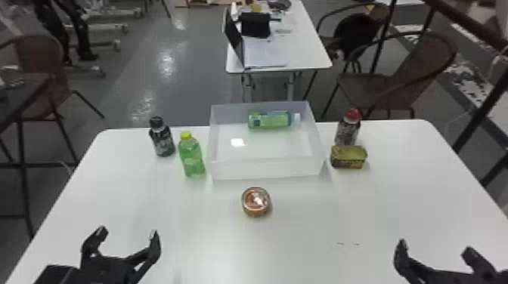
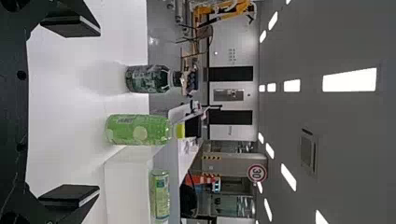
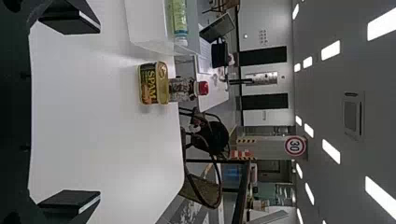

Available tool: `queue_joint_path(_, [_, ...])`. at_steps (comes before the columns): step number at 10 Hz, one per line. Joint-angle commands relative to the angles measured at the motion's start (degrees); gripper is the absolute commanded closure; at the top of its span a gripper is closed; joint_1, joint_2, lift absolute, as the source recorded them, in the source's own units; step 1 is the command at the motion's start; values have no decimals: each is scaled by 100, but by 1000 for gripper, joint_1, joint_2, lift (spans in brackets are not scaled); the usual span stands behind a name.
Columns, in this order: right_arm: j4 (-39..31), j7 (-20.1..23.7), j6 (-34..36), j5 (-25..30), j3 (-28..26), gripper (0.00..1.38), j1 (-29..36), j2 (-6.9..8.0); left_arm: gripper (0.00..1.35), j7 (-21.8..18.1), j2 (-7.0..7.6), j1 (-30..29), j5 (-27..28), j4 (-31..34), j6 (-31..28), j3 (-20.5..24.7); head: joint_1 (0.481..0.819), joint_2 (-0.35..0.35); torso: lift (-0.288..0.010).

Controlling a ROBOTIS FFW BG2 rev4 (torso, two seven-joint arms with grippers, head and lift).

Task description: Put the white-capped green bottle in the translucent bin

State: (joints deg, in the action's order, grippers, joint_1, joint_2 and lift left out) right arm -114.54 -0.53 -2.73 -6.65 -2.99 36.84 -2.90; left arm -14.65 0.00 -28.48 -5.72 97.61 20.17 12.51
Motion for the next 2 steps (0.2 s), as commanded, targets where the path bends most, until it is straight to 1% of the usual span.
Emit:
queue_joint_path(1, [2,0,0,23,17,51,17,0,116,50,-15,-8,-87,-41,13,-83,695,59,-70])
queue_joint_path(2, [-7,0,0,23,17,51,34,8,116,94,-15,1,-140,-76,57,-135,695,57,-70])
